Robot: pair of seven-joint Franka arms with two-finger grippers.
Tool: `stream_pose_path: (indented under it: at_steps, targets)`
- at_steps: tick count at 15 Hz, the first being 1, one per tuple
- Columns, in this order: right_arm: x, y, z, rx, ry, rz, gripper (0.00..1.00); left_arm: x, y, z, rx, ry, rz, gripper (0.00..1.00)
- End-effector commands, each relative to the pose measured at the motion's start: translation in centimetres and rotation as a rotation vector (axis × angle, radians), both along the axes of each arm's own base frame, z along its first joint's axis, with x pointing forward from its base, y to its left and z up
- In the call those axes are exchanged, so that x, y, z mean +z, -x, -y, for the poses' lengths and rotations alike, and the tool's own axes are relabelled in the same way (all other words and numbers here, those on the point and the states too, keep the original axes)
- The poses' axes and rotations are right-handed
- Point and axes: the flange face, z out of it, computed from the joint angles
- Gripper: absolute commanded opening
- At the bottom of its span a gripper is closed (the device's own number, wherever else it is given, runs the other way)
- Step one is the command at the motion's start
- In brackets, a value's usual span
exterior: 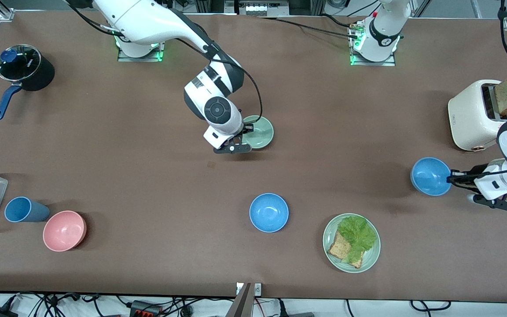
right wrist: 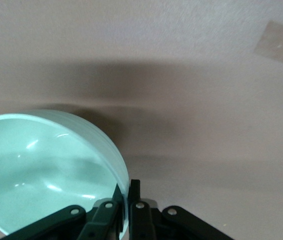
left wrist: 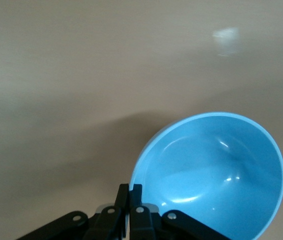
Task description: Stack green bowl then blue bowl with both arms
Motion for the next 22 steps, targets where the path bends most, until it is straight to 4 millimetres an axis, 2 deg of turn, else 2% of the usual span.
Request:
stream_pose_path:
  at_steps: [1, 2, 3, 4, 5, 6, 8, 10, 12, 13, 16, 18, 20, 22]
  targets:
    - [-0.1, -0.1, -0.2, -0.026, 0.004, -0.009, 0.0, 6.9, 0.7, 5.7, 0.047, -0.016, -0.026, 0.0]
    - [-0.1, -0.1, -0.2, -0.028, 0.004, -0.009, 0.0, 8.5, 1.1, 8.2, 0.084, -0.021, -0.048, 0.0]
    - [0.2, -0.1, -0.4, -0.041, 0.004, -0.007, 0.4, 9.6, 1.5, 10.9, 0.114, -0.021, -0.07, 0.0]
    - [0.8, -0.4, -0.5, -0.054, -0.002, 0.004, 0.99, 10.5, 1.9, 13.0, 0.143, -0.01, -0.085, 0.0]
    - [2.3, -1.2, -0.5, -0.057, -0.016, 0.023, 1.0, 10.9, 2.2, 14.8, 0.177, 0.013, -0.105, 0.0]
    - [5.4, -2.1, 0.1, -0.068, -0.028, 0.053, 1.0, 11.0, 2.3, 15.6, 0.234, 0.048, -0.129, 0.0]
    - [11.5, -4.6, 2.5, -0.092, -0.025, 0.111, 1.0, 11.4, 2.8, 19.0, 0.268, 0.061, -0.147, 0.0]
    - [17.7, -8.6, 7.4, -0.164, -0.023, 0.157, 1.0, 12.2, 3.2, 22.9, 0.334, 0.049, -0.16, 0.0]
    - [22.5, -12.6, 12.8, -0.237, -0.015, 0.193, 1.0, 12.5, 3.8, 27.0, 0.398, 0.045, -0.154, 0.0]
    - [24.7, -13.9, 15.4, -0.273, -0.008, 0.196, 1.0, 12.4, 4.1, 29.2, 0.423, 0.047, -0.147, 0.0]
    - [28.8, -17.5, 24.2, -0.263, 0.045, 0.229, 1.0, 10.6, 5.6, 35.0, 0.494, 0.042, -0.125, 0.0]
    - [29.8, -19.0, 29.8, -0.215, 0.04, 0.241, 1.0, 9.2, 6.9, 38.6, 0.542, 0.039, -0.112, 0.0]
    - [31.0, -19.7, 34.8, -0.205, 0.034, 0.26, 1.0, 8.0, 8.1, 41.7, 0.574, 0.051, -0.1, 0.0]
    - [33.9, -19.1, 38.7, -0.159, 0.036, 0.298, 1.0, 7.1, 9.0, 44.9, 0.602, 0.067, -0.102, 0.0]
